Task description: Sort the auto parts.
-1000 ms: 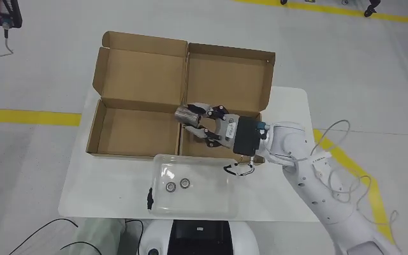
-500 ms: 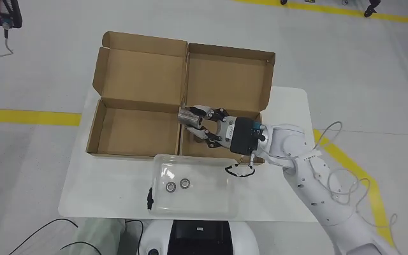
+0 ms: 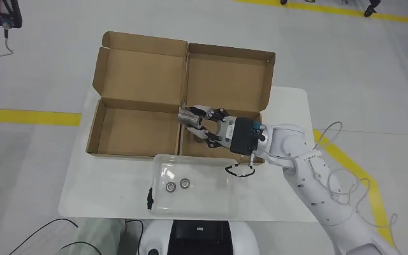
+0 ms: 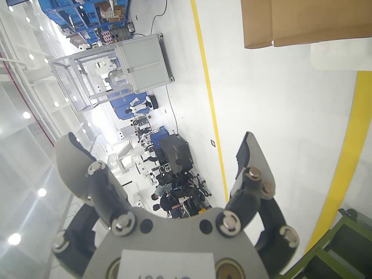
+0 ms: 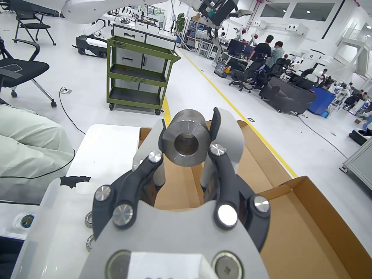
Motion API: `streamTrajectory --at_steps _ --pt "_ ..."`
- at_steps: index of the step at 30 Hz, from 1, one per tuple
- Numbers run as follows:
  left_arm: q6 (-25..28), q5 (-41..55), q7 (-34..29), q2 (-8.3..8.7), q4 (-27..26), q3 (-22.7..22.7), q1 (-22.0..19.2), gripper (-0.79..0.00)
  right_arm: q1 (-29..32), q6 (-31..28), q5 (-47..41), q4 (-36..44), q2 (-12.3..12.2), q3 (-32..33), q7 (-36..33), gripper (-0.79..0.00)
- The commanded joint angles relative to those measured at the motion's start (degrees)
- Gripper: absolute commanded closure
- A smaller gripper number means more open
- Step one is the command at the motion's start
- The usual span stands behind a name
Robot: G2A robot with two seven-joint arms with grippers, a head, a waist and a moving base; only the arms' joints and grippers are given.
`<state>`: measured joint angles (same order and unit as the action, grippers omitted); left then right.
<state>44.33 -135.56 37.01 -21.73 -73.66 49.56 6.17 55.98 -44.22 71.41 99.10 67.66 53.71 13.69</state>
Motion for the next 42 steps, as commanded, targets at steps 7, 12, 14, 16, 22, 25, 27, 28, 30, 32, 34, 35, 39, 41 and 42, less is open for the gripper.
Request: streamTrajectory --at_steps 7,12,14,16,22,25,27,28,30,32,34,35,39,41,42 --pt "0.0 0.0 0.0 0.0 0.0 0.0 0.0 -0.785 0.0 0.0 0.0 0.0 0.0 0.0 0.0 0.0" --pt "0.0 0.0 0.0 0.0 0.0 0.0 0.0 -0.785 0.0 0.0 0.0 0.0 0.0 0.0 0.0 0.0" --pt "0.0 0.0 0.0 0.0 0.0 0.0 0.0 -0.785 0.0 0.0 0.0 0.0 0.0 0.0 0.0 0.0" --pt "0.0 0.0 0.0 0.0 0.0 0.0 0.0 -0.785 0.0 0.0 0.0 0.0 0.0 0.0 0.0 0.0" --pt "0.0 0.0 0.0 0.0 0.0 0.0 0.0 -0.785 0.0 0.0 0.0 0.0 0.0 0.0 0.0 0.0" --pt "0.0 0.0 0.0 0.0 0.0 0.0 0.0 -0.785 0.0 0.0 0.0 0.0 0.0 0.0 0.0 0.0" --pt "0.0 0.0 0.0 0.0 0.0 0.0 0.0 -0.785 0.0 0.0 0.0 0.0 0.0 0.0 0.0 0.0" --pt "0.0 0.0 0.0 0.0 0.0 0.0 0.0 -0.785 0.4 0.7 -0.1 0.1 0.0 0.1 -0.3 0.0" --pt "0.0 0.0 0.0 0.0 0.0 0.0 0.0 -0.785 0.9 1.2 -0.5 -0.1 -0.1 0.9 -0.9 0.0" --pt "0.0 0.0 0.0 0.0 0.0 0.0 0.0 -0.785 1.2 0.8 -0.8 -0.6 -0.3 1.8 -2.0 0.0" --pt "0.0 0.0 0.0 0.0 0.0 0.0 0.0 -0.785 1.5 0.1 -1.3 -0.9 -0.5 2.7 -3.0 0.0" --pt "0.0 0.0 0.0 0.0 0.0 0.0 0.0 -0.785 1.8 -0.2 -1.5 -1.0 -0.6 3.1 -3.6 0.0" --pt "0.0 0.0 0.0 0.0 0.0 0.0 0.0 -0.785 2.7 -2.2 -2.8 -1.4 -1.1 5.0 -5.8 0.0" --pt "0.0 0.0 0.0 0.0 0.0 0.0 0.0 -0.785 3.2 -3.0 -3.8 -1.9 -1.3 6.3 -6.7 0.0" --pt "0.0 0.0 0.0 0.0 0.0 0.0 0.0 -0.785 3.5 -3.2 -4.3 -2.2 -1.5 7.1 -7.1 0.0"
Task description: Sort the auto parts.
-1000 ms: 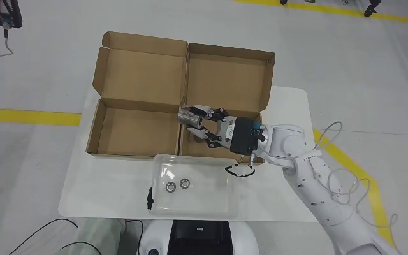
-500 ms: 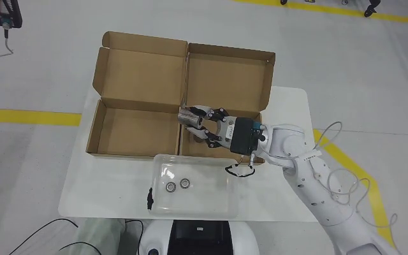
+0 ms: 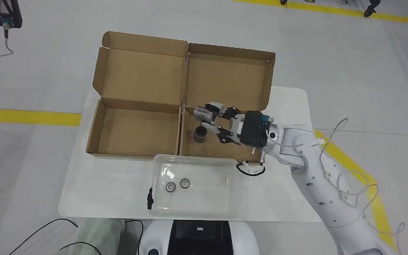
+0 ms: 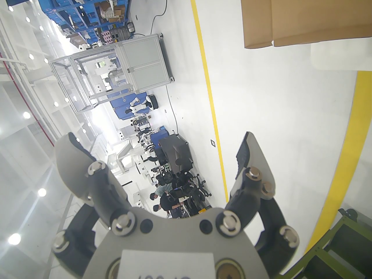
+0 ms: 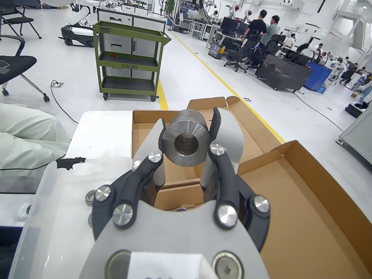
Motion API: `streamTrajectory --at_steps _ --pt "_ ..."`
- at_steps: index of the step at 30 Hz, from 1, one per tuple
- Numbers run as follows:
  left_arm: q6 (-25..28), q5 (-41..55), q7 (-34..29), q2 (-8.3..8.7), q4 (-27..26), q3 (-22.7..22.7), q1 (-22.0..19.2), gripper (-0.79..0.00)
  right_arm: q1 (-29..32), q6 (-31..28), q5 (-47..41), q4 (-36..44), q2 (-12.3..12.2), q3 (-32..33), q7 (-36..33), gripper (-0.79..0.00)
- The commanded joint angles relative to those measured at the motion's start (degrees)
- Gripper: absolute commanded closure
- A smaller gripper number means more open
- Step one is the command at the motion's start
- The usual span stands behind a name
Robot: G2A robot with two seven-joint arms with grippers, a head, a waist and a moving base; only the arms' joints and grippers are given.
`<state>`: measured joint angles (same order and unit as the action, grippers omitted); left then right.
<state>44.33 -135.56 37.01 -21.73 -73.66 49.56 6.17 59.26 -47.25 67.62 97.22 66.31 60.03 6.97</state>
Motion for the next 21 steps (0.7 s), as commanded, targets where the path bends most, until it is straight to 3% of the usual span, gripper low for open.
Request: streamTrajectory --at_steps 1,9,21 --pt "0.0 0.0 0.0 0.0 0.0 0.0 0.0 -0.785 0.5 -0.3 -1.4 -0.5 -0.3 1.6 -0.4 0.0" --pt "0.0 0.0 0.0 0.0 0.0 0.0 0.0 -0.785 2.8 -0.8 -5.2 -0.7 -1.1 7.1 1.4 0.0" --pt "0.0 0.0 0.0 0.0 0.0 0.0 0.0 -0.785 6.2 -4.5 -8.8 -0.3 -3.0 11.6 -17.7 0.0"
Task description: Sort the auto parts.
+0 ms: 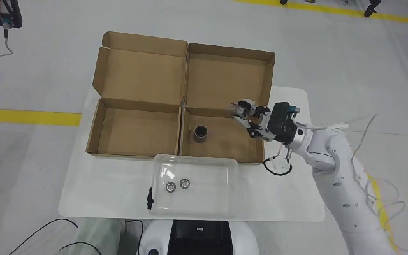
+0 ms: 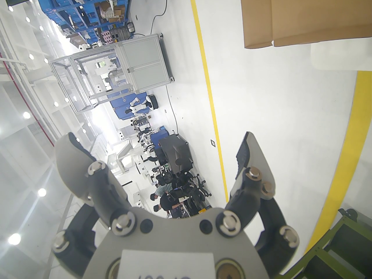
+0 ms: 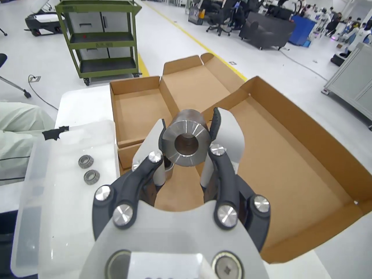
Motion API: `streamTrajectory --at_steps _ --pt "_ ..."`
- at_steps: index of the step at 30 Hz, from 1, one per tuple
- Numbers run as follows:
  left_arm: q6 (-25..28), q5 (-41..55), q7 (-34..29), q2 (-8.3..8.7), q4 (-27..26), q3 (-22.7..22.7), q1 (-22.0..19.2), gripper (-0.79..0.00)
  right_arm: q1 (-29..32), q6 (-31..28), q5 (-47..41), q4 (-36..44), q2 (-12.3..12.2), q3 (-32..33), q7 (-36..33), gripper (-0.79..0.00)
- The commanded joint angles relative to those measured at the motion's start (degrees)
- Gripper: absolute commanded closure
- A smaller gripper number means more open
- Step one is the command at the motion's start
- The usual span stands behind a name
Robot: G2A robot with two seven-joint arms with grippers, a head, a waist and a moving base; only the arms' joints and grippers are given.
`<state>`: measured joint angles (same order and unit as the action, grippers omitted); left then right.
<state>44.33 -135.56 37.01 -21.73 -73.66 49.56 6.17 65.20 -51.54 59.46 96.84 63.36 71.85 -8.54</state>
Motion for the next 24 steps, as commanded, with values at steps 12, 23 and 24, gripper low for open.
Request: streamTrajectory --at_steps 12,23,24 --pt "0.0 0.0 0.0 0.0 0.0 0.0 0.0 -0.785 -4.1 7.8 -3.0 -3.1 0.4 -7.6 -22.2 0.0" --pt "0.0 0.0 0.0 0.0 0.0 0.0 0.0 -0.785 -9.2 11.8 -7.9 -9.4 2.1 -15.7 -29.3 0.0" --pt "0.0 0.0 0.0 0.0 0.0 0.0 0.0 -0.785 -9.7 12.2 -8.4 -10.1 2.2 -16.3 -29.8 0.0"
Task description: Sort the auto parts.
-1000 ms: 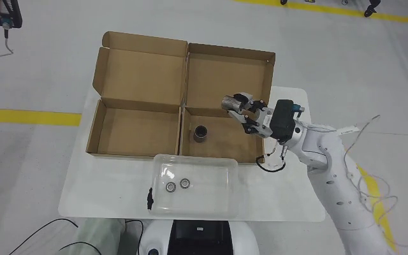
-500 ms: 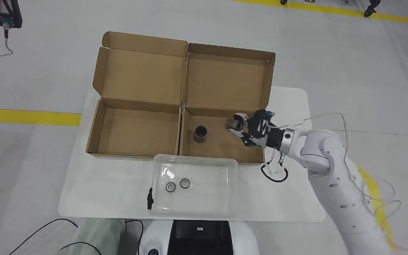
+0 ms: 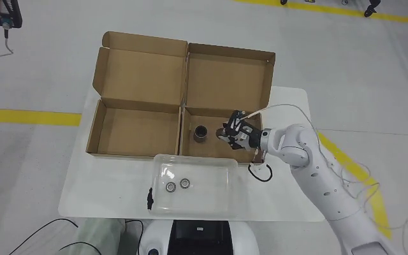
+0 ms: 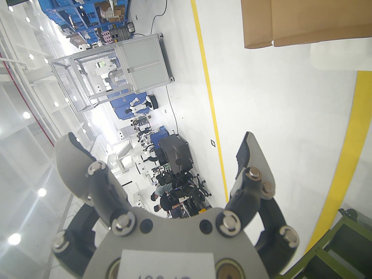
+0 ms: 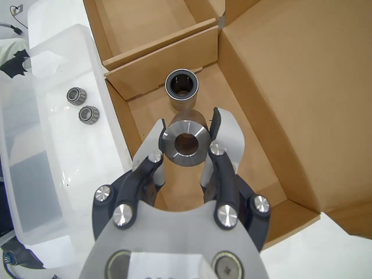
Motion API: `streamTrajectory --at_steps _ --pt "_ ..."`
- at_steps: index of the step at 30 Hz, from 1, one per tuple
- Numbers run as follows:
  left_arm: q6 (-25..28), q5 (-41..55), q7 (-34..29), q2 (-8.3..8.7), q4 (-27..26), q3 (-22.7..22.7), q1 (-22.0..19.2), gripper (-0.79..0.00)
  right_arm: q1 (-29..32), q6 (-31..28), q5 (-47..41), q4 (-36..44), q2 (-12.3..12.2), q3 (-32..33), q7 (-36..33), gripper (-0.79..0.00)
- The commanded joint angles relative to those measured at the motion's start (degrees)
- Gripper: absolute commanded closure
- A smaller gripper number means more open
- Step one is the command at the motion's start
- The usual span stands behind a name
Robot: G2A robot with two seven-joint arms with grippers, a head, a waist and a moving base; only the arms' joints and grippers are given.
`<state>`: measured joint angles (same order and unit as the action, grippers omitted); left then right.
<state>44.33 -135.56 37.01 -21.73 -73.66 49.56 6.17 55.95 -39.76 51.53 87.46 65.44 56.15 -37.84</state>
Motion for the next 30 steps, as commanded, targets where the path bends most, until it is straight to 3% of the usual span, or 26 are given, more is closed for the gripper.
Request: streamTrajectory --at_steps 1,6,26,30 --pt "0.0 0.0 0.0 0.0 0.0 0.0 0.0 -0.785 -1.0 0.9 -0.8 -1.3 0.3 -1.2 -1.0 0.0" --pt "0.0 0.0 0.0 0.0 0.0 0.0 0.0 -0.785 -3.0 3.5 -1.6 -3.1 1.1 -2.3 1.8 0.0" --pt "0.0 0.0 0.0 0.0 0.0 0.0 0.0 -0.785 -3.0 3.5 -1.6 -3.1 1.1 -2.3 1.8 0.0" --pt "0.0 0.0 0.0 0.0 0.0 0.0 0.0 -0.785 -2.8 6.8 0.7 -3.2 1.4 -3.8 0.5 0.0"
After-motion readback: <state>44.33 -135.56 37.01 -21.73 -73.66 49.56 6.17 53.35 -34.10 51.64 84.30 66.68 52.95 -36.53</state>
